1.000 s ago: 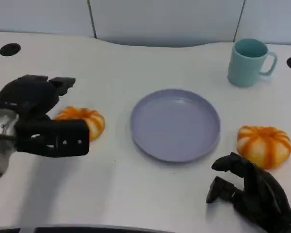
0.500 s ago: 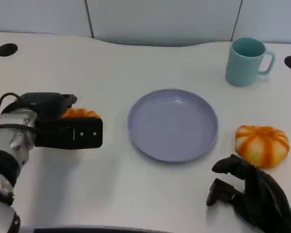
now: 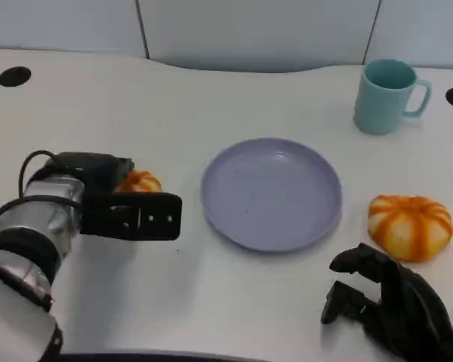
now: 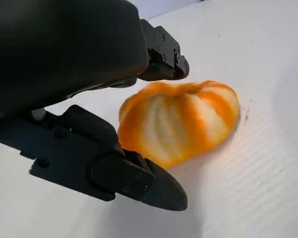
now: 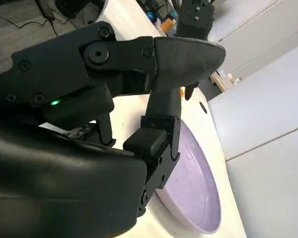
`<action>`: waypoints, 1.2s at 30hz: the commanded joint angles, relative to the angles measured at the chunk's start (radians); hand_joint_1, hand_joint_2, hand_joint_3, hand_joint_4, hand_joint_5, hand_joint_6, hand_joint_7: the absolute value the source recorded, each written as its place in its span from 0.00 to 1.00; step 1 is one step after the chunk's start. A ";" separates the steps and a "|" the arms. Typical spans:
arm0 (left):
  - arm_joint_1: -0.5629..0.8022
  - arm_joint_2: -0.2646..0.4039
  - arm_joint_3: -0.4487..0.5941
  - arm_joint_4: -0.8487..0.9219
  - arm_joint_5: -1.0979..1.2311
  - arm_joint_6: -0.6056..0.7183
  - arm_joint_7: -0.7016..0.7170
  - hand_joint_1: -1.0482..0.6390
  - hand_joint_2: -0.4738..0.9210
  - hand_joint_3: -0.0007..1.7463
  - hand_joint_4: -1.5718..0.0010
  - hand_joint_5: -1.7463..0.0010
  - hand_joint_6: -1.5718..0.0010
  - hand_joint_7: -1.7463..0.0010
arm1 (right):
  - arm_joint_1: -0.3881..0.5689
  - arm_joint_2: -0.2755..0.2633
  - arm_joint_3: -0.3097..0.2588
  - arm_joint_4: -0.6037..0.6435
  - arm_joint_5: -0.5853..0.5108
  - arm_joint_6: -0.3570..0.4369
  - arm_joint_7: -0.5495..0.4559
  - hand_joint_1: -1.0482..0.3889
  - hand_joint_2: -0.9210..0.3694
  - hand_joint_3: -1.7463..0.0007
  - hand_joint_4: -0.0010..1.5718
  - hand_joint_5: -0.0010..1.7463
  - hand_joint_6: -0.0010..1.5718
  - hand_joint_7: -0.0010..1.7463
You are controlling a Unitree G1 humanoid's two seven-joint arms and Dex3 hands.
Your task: Grasp the bread from the table and place it into the plate.
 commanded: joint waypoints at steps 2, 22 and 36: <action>-0.019 0.007 -0.010 0.016 -0.007 0.011 0.016 0.13 0.91 0.00 0.90 0.93 0.85 0.99 | 0.020 -0.012 -0.001 -0.010 -0.001 0.001 -0.007 0.38 0.00 0.75 0.43 0.88 0.40 0.64; -0.005 -0.029 -0.046 0.049 -0.001 0.070 0.036 0.16 0.89 0.00 0.91 0.92 0.86 0.99 | 0.049 -0.007 -0.003 -0.045 0.023 0.027 0.005 0.39 0.00 0.75 0.43 0.87 0.40 0.64; 0.031 -0.029 -0.077 0.070 0.005 0.067 0.095 0.24 0.86 0.00 0.83 0.91 0.81 0.98 | 0.064 -0.012 -0.010 -0.064 0.038 0.037 0.012 0.39 0.00 0.75 0.44 0.86 0.41 0.62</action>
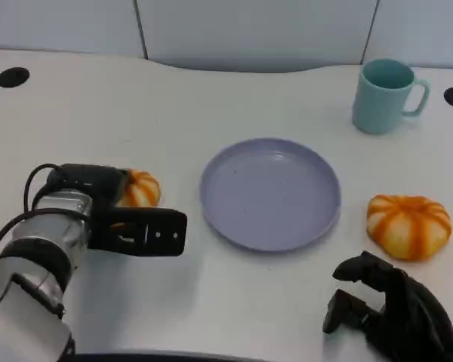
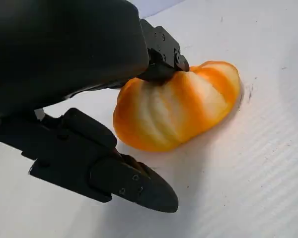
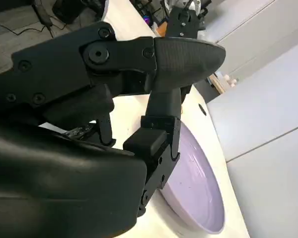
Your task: Grasp the bread from the table and place it into the plate.
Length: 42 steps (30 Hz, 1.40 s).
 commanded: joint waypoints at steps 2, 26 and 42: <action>0.021 0.006 -0.006 0.015 0.001 0.006 0.013 0.24 0.86 0.00 0.83 0.91 0.81 0.99 | 0.012 -0.014 -0.011 -0.003 0.014 0.005 0.005 0.39 0.00 0.75 0.44 0.86 0.41 0.62; 0.061 0.012 0.033 0.011 -0.036 -0.036 0.188 0.46 0.92 0.02 0.64 0.34 0.56 0.59 | 0.025 -0.013 -0.013 -0.027 0.010 0.011 -0.014 0.38 0.00 0.77 0.45 0.86 0.41 0.62; 0.068 0.022 0.112 0.006 -0.091 -0.105 0.244 0.53 1.00 0.10 0.65 0.08 0.73 0.12 | 0.017 -0.011 -0.007 -0.023 0.001 0.008 -0.025 0.38 0.00 0.76 0.45 0.86 0.41 0.63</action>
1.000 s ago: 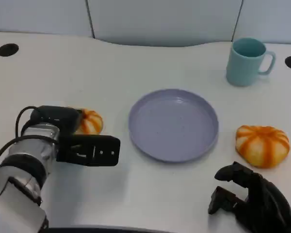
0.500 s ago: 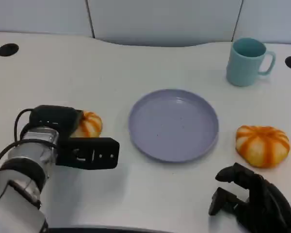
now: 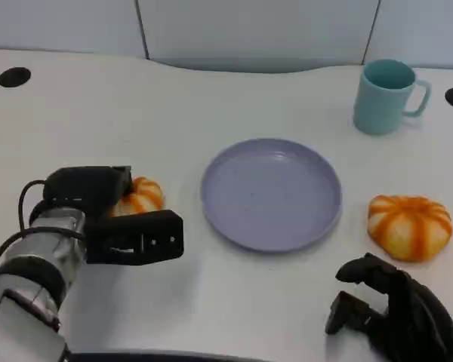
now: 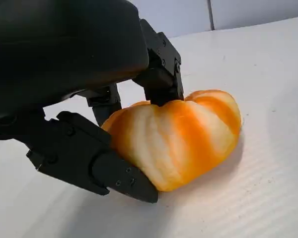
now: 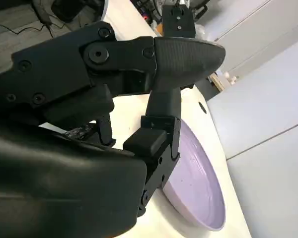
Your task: Grasp the bread from the table and place it into the plate.
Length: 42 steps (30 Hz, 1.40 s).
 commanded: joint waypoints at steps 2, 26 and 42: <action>0.009 0.022 0.034 -0.001 -0.033 -0.019 0.031 0.53 1.00 0.12 0.68 0.14 0.73 0.22 | 0.000 -0.010 -0.001 -0.001 -0.004 -0.004 -0.016 0.38 0.00 0.75 0.44 0.86 0.40 0.63; -0.026 0.055 0.258 -0.063 -0.237 -0.292 0.034 0.53 0.95 0.08 0.48 0.00 0.59 0.00 | -0.040 0.000 0.015 0.041 -0.017 -0.031 -0.031 0.40 0.00 0.73 0.44 0.87 0.40 0.64; -0.086 -0.008 0.205 -0.095 -0.184 -0.370 0.078 0.55 0.94 0.12 0.43 0.00 0.56 0.00 | -0.072 -0.010 0.003 0.103 -0.017 -0.025 -0.021 0.38 0.00 0.76 0.46 0.85 0.43 0.60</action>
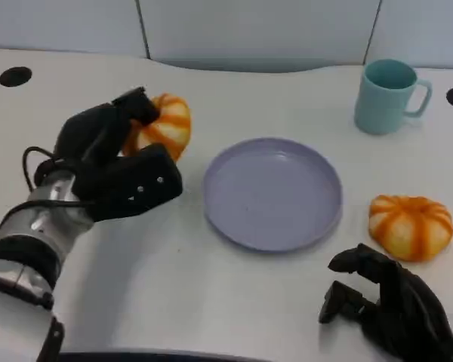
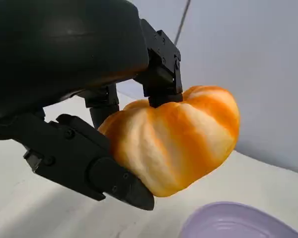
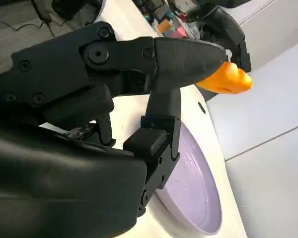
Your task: Grasp the bread from the table and place it into the plate.
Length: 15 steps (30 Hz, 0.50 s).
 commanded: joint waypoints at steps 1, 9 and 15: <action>-0.043 -0.012 -0.027 -0.016 0.027 -0.035 0.036 0.55 0.94 0.12 0.43 0.00 0.56 0.00 | -0.003 -0.015 -0.003 0.021 -0.014 0.003 -0.017 0.39 0.00 0.76 0.46 0.85 0.43 0.60; -0.071 -0.057 -0.067 -0.015 0.061 -0.036 0.048 0.54 0.71 0.45 0.40 0.00 0.53 0.00 | -0.014 -0.011 -0.006 0.042 -0.012 0.004 -0.012 0.38 0.00 0.77 0.46 0.85 0.43 0.60; -0.098 -0.099 -0.107 -0.013 0.096 -0.028 0.048 0.53 0.69 0.49 0.38 0.00 0.52 0.00 | -0.022 -0.004 -0.005 0.055 -0.011 0.004 -0.015 0.38 0.00 0.78 0.46 0.85 0.44 0.60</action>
